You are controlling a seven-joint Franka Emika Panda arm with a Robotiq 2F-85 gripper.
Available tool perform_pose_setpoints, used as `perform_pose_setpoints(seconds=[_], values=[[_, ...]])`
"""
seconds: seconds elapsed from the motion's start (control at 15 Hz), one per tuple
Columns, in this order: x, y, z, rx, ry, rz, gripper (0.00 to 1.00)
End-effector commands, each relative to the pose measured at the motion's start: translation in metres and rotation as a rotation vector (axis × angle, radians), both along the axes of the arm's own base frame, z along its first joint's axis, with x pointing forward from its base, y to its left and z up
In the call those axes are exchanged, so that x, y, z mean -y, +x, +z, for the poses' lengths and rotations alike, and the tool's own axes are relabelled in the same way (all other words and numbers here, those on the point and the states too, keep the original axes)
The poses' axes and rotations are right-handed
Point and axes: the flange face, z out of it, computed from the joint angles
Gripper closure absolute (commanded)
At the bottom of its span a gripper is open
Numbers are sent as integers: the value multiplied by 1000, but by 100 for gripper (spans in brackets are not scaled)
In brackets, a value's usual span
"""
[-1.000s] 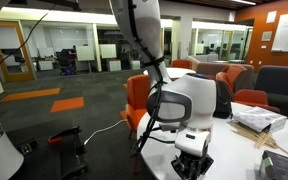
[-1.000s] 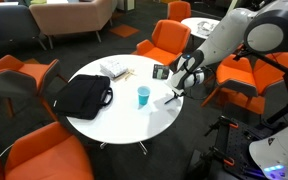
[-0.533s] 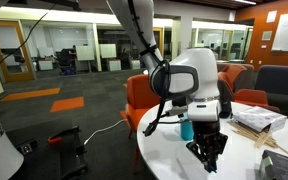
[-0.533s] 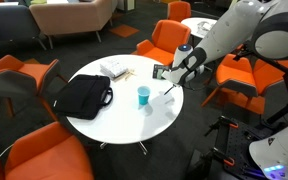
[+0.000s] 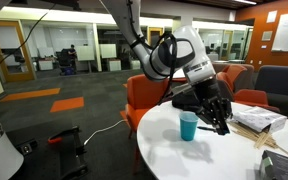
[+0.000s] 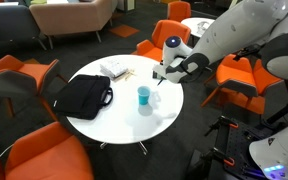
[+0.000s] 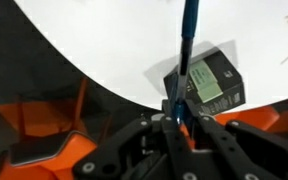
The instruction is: Put the pen in the cup
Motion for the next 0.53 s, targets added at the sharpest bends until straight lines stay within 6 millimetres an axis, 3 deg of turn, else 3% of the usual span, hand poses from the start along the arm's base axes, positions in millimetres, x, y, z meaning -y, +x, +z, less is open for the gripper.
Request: perform_pose_setpoints(seconds=[0.0,0.47], values=[[-26,23,17,17,-112,22,98],[-98,52,10,65,-323,147,98]])
